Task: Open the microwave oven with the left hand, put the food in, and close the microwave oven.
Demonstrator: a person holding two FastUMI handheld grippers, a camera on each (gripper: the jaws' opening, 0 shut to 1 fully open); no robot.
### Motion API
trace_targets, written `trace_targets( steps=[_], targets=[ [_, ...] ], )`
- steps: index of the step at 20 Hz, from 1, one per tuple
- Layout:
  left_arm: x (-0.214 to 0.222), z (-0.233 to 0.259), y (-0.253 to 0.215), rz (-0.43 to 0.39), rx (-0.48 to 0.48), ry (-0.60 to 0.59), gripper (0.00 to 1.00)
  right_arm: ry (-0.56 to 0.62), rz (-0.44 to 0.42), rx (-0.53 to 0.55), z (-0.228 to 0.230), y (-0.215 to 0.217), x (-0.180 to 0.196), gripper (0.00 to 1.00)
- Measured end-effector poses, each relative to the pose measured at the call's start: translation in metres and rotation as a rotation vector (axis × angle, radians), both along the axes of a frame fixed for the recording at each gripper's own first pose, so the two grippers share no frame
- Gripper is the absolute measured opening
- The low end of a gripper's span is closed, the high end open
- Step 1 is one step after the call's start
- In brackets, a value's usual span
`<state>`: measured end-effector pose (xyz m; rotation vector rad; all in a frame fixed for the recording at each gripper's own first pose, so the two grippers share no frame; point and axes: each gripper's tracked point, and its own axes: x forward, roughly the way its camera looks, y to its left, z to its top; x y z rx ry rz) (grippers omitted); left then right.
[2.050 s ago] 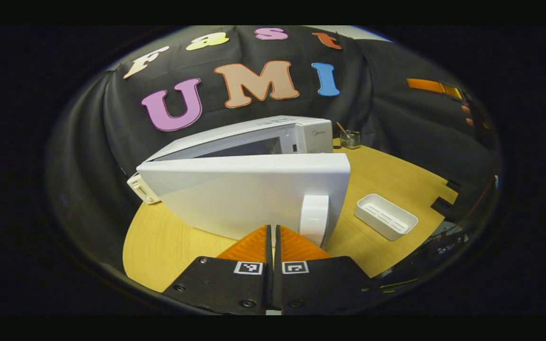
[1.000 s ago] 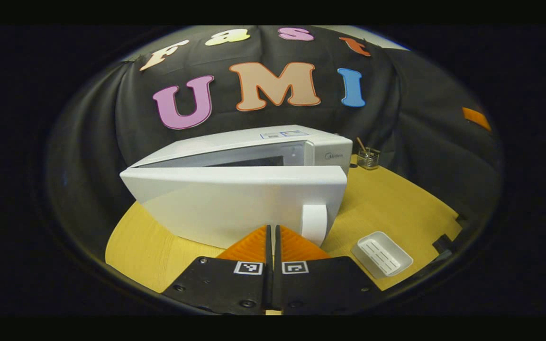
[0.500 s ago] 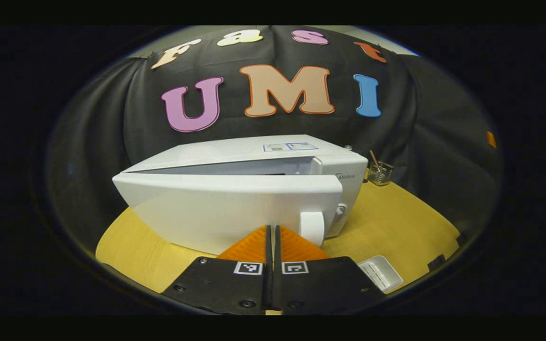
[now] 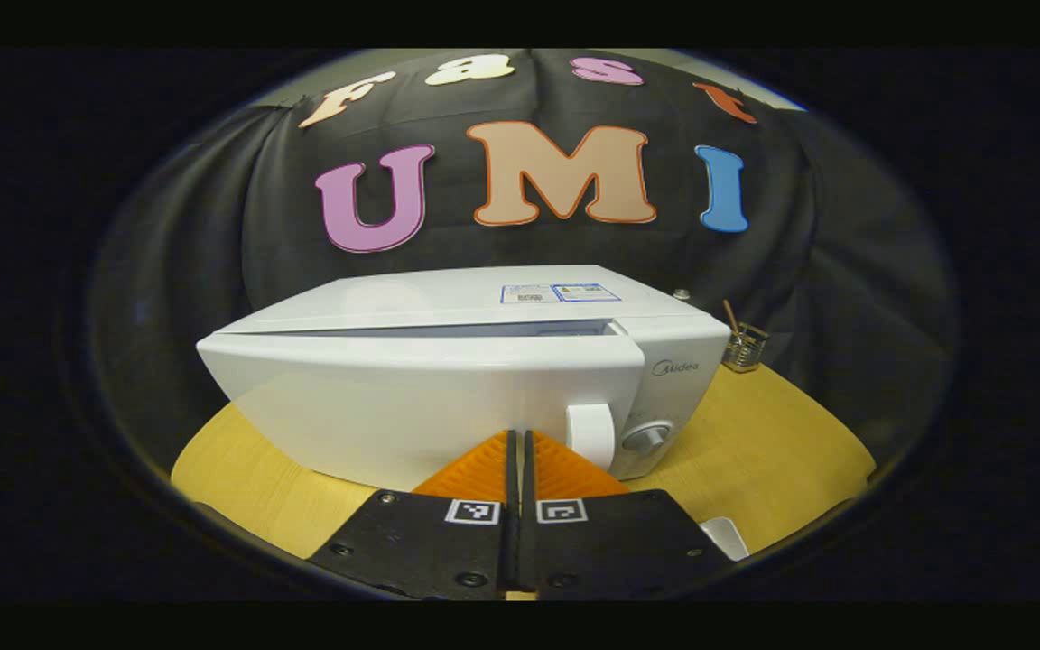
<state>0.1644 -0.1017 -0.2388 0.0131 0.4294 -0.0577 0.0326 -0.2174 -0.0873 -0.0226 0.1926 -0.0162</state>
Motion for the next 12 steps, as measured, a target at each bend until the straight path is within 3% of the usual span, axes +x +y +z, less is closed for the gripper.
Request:
trace_targets(
  steps=[7,10,12],
  targets=[
    [0.013,0.007,-0.002,0.034,-0.040,-0.032,0.00,0.011,-0.008,0.000,-0.006,-0.002,0.002,0.96],
    [0.015,0.003,-0.003,0.040,-0.014,0.010,0.04,0.030,0.003,0.006,-0.011,0.002,0.005,0.97],
    [0.017,0.007,-0.004,0.028,-0.010,-0.017,0.01,0.021,0.003,0.013,-0.008,0.002,0.005,0.97]
  ],
)
